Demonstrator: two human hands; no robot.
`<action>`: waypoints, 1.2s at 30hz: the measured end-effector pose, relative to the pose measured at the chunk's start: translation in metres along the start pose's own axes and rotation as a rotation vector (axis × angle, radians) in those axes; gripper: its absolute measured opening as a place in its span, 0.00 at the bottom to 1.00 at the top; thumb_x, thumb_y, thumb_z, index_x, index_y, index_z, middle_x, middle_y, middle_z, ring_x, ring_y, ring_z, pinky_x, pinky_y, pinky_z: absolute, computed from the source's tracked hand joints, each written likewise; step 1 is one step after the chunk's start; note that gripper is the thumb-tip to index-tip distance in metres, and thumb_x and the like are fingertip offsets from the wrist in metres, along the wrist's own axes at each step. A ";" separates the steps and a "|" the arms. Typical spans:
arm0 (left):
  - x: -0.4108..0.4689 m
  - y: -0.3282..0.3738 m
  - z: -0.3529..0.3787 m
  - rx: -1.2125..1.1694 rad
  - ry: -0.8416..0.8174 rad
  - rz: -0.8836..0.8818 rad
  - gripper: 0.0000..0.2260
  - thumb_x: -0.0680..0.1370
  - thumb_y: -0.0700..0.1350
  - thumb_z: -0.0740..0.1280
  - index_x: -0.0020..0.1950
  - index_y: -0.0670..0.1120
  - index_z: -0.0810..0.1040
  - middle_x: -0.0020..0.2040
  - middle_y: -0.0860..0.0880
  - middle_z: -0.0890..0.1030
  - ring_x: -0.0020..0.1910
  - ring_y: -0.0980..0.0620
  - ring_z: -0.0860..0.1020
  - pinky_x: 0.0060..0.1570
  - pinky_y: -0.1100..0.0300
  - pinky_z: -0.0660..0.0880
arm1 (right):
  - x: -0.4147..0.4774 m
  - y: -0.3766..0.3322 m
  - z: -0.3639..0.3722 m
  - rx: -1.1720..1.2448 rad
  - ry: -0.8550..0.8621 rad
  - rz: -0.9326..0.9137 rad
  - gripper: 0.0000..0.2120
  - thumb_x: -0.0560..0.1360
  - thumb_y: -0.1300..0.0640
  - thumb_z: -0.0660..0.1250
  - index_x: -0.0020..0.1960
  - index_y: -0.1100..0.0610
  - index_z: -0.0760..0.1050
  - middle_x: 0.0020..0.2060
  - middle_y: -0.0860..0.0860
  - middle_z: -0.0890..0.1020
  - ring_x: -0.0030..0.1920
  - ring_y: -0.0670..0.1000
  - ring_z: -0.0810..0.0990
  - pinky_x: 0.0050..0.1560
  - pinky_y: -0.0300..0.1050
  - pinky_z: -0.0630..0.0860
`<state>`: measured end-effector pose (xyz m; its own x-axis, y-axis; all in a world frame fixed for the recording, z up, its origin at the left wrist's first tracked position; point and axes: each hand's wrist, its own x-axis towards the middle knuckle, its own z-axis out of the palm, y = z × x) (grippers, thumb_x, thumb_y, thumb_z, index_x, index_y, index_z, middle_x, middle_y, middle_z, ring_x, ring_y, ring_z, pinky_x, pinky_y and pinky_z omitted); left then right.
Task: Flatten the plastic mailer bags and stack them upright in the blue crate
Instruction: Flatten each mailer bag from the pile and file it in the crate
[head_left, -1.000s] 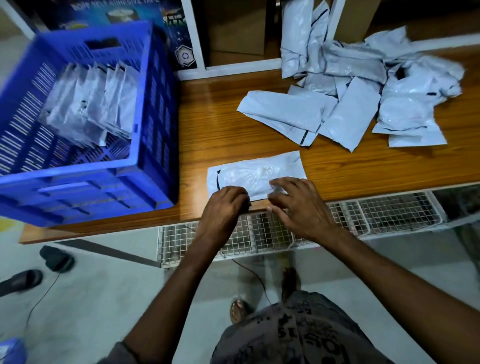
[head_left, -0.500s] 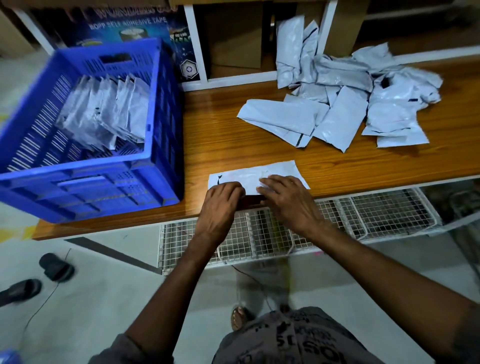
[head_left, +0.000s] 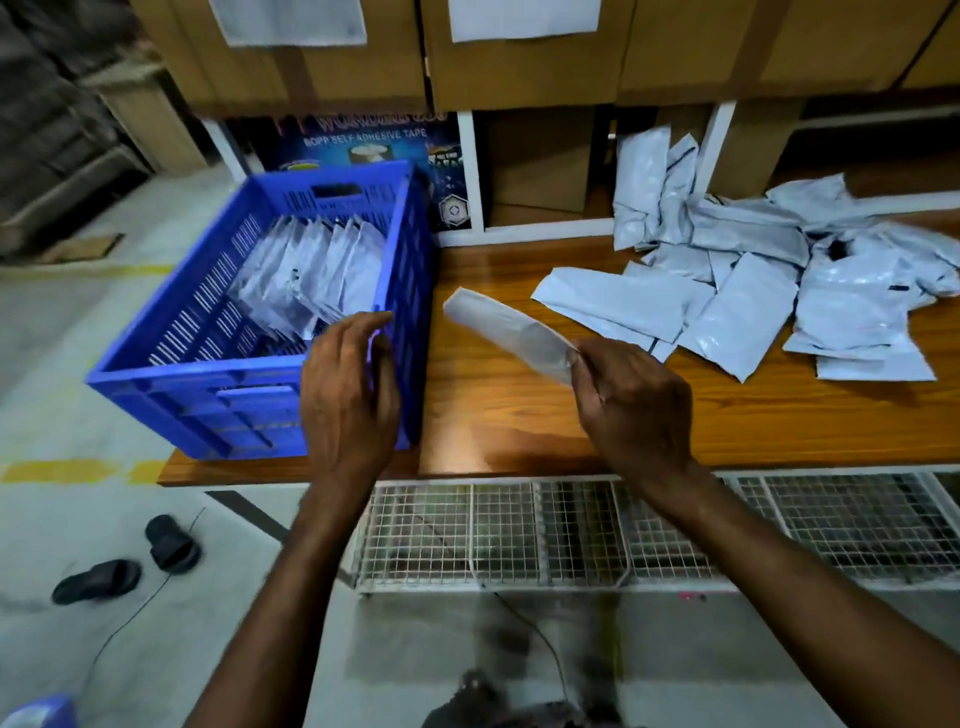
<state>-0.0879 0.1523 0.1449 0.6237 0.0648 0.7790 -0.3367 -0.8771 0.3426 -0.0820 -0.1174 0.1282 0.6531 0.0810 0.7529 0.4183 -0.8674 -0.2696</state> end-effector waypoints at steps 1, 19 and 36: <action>0.009 -0.008 -0.006 0.012 0.014 -0.012 0.10 0.83 0.37 0.64 0.64 0.42 0.79 0.58 0.43 0.81 0.58 0.41 0.77 0.59 0.47 0.73 | 0.010 -0.011 -0.002 0.020 0.004 0.028 0.07 0.81 0.57 0.66 0.54 0.58 0.81 0.43 0.53 0.85 0.42 0.52 0.83 0.37 0.42 0.72; 0.130 -0.309 -0.057 0.284 -0.784 0.035 0.31 0.81 0.60 0.60 0.79 0.43 0.68 0.72 0.40 0.75 0.69 0.38 0.74 0.65 0.45 0.72 | 0.231 -0.200 0.209 0.327 -0.284 0.550 0.10 0.79 0.60 0.64 0.40 0.61 0.77 0.36 0.55 0.80 0.42 0.60 0.80 0.40 0.51 0.76; 0.153 -0.336 -0.020 0.272 -0.854 0.228 0.19 0.82 0.55 0.60 0.69 0.50 0.80 0.61 0.49 0.84 0.59 0.44 0.82 0.58 0.49 0.73 | 0.194 -0.199 0.370 0.025 -0.449 0.919 0.15 0.79 0.60 0.60 0.64 0.59 0.78 0.61 0.61 0.80 0.61 0.63 0.80 0.56 0.54 0.77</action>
<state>0.1070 0.4662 0.1595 0.9078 -0.4007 0.1240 -0.4049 -0.9143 0.0089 0.1951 0.2521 0.1057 0.9021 -0.4292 -0.0448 -0.3540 -0.6766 -0.6457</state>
